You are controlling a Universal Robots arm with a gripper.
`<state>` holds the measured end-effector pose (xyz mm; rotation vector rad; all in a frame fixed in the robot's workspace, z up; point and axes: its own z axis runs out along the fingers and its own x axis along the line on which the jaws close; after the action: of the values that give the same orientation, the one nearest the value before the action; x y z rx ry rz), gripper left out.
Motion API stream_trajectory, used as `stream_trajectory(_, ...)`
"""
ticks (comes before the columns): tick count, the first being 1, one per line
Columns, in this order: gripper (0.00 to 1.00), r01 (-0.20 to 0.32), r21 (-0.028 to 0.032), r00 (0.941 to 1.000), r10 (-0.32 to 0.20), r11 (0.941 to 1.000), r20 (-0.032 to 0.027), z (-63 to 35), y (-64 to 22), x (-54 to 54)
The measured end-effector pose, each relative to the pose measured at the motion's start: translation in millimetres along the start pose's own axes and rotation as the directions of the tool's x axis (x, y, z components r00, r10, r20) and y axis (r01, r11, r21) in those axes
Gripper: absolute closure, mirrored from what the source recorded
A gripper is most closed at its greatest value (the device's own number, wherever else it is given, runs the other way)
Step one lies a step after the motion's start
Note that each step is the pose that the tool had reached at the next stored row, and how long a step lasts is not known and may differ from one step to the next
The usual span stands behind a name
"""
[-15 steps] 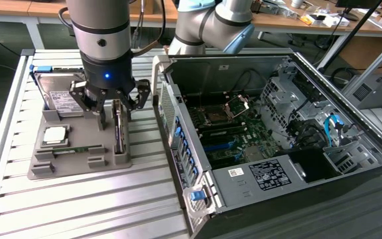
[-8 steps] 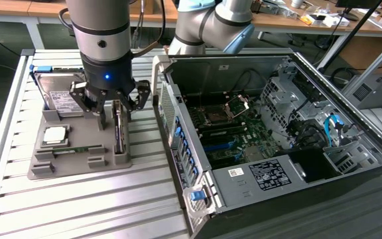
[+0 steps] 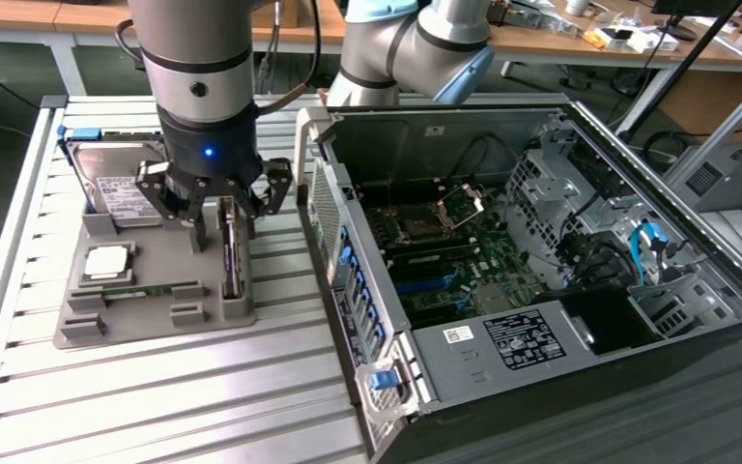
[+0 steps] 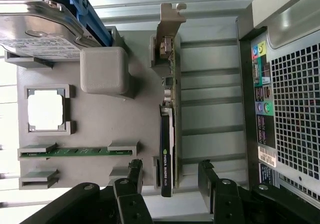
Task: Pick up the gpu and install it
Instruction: 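Pick up the gpu and move the gpu toward the slot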
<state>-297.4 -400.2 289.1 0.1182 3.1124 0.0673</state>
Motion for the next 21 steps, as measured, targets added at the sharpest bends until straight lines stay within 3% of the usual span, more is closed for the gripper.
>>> stream_trajectory(7, 0.43, 0.000, 0.0000, 1.0000, 0.000, 1.0000, -0.0001, 4.6, 0.7, -1.2)
stream_trajectory(16, 0.43, 0.001, 0.0013, 1.0000, -0.001, 1.0000, -0.0001, 10.2, 8.9, -2.0)
stream_trajectory(17, 0.43, 0.001, 0.0057, 1.0000, -0.001, 1.0000, 0.0001, 10.9, 10.5, -1.9)
stream_trajectory(18, 0.43, 0.002, 0.0138, 1.0000, -0.002, 0.9999, 0.0009, 11.6, 12.0, -1.8)
stream_trajectory(19, 0.43, 0.002, 0.0273, 1.0000, -0.002, 0.9996, 0.0020, 12.3, 13.6, -1.7)
stream_trajectory(21, 0.43, 0.004, 0.0420, 1.0000, -0.005, 0.9991, 0.0028, 14.0, 17.8, -1.7)
